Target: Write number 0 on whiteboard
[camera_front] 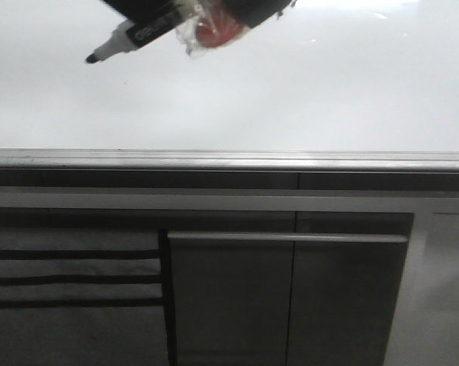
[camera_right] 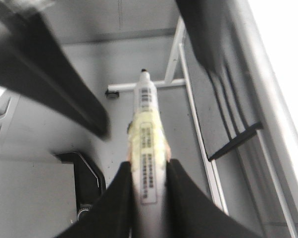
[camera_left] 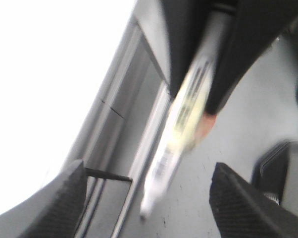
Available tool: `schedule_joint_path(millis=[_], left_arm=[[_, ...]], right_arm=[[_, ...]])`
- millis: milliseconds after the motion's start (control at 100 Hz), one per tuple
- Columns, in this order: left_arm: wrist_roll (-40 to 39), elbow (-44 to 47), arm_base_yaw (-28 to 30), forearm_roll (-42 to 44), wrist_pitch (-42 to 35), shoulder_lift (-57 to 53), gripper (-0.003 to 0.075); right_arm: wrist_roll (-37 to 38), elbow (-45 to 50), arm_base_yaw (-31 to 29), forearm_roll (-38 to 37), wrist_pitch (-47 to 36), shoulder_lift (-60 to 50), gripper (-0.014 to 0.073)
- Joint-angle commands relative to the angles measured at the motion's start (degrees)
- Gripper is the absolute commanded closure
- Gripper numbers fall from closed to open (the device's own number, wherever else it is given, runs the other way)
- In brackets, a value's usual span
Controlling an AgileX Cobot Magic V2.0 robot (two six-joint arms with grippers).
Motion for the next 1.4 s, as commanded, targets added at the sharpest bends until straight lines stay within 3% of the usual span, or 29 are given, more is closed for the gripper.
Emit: schedule_joint_path(millis=[0, 250, 480, 680, 910, 1170, 1310, 1390], left_arm=[[-1.02, -1.52, 2.28, -2.91, -4.66, -4.77, 0.0226], [-5.67, 5.64, 10.66, -4.74, -8.42, -16.44, 0.0226], [-16.0, 18.26, 19.04, -4.74, -15.13, -26.66, 0.0226], [-16.71, 23.79, 23.42, -4.96, -18.53, -28.81, 0.0226], [-16.71, 24.44, 23.67, -4.96, -19.0, -28.7, 0.0226], [-16.71, 24.44, 23.67, -5.09, -19.86, -28.62, 0.0226], [-16.71, 24.44, 23.67, -5.09, -20.51, -28.62, 0.0226], [-16.71, 24.44, 23.67, -5.09, -20.64, -28.62, 0.0226]], right_arm=[[0.32, -0.63, -3.36, 5.55, -0.09, -3.34, 0.0609], [0.7, 8.97, -14.2, 12.28, -2.82, -10.84, 0.0609], [10.87, 19.25, -24.6, 16.15, -13.11, -14.26, 0.0609], [10.87, 20.99, -25.25, 16.73, -14.44, -12.6, 0.0609], [10.87, 20.89, -25.25, 25.67, -29.98, -12.29, 0.0609], [10.87, 19.66, -25.04, 26.2, -22.2, -10.96, 0.0609], [12.14, 11.87, -25.14, 23.02, -12.99, -5.39, 0.0609], [15.73, 6.53, -25.14, 17.27, -8.24, -0.91, 0.0609]])
